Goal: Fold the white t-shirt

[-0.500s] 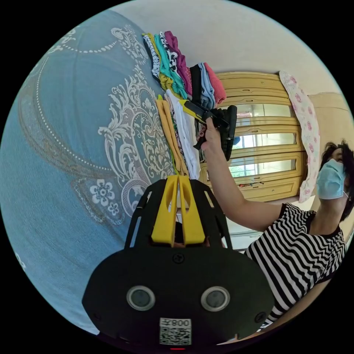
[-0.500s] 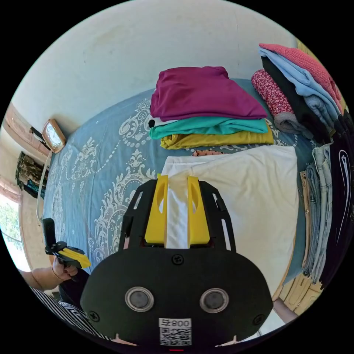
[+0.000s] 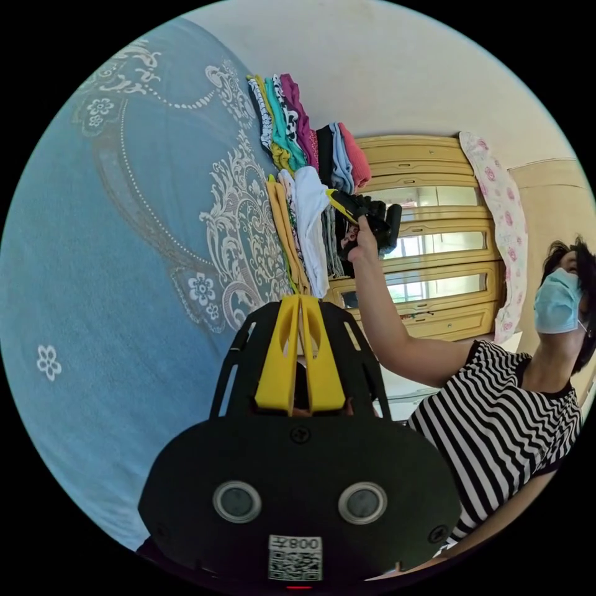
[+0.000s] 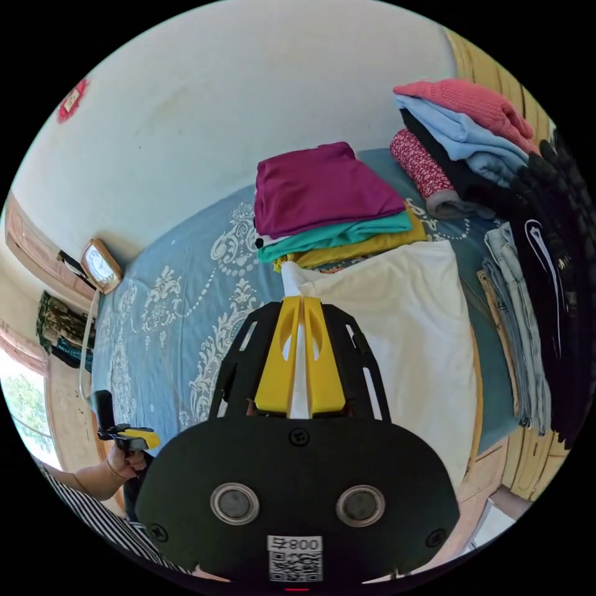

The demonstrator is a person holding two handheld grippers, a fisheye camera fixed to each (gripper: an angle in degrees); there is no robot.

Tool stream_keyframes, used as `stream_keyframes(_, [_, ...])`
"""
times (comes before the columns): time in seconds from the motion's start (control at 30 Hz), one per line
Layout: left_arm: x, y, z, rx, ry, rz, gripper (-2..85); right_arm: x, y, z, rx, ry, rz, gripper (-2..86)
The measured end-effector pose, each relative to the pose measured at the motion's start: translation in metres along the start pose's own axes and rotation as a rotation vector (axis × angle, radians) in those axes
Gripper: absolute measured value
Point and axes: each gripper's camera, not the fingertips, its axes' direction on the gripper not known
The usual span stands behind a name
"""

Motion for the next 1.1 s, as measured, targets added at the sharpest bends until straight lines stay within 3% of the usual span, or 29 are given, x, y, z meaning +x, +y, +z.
stream_keyframes(0.47, [0.090,0.044,-0.012,0.022,0.060,-0.054,0.2,0.084,0.097,0.006,0.089,-0.434,0.370,0.6])
stream_keyframes(0.9, [0.180,0.049,0.059,-0.003,0.098,-0.062,0.2,0.061,0.184,0.041,0.076,-0.537,0.379,0.6])
stream_keyframes(1.1, [0.234,0.053,0.093,0.003,0.107,-0.035,0.2,0.011,0.235,0.010,0.133,-0.647,0.247,1.9])
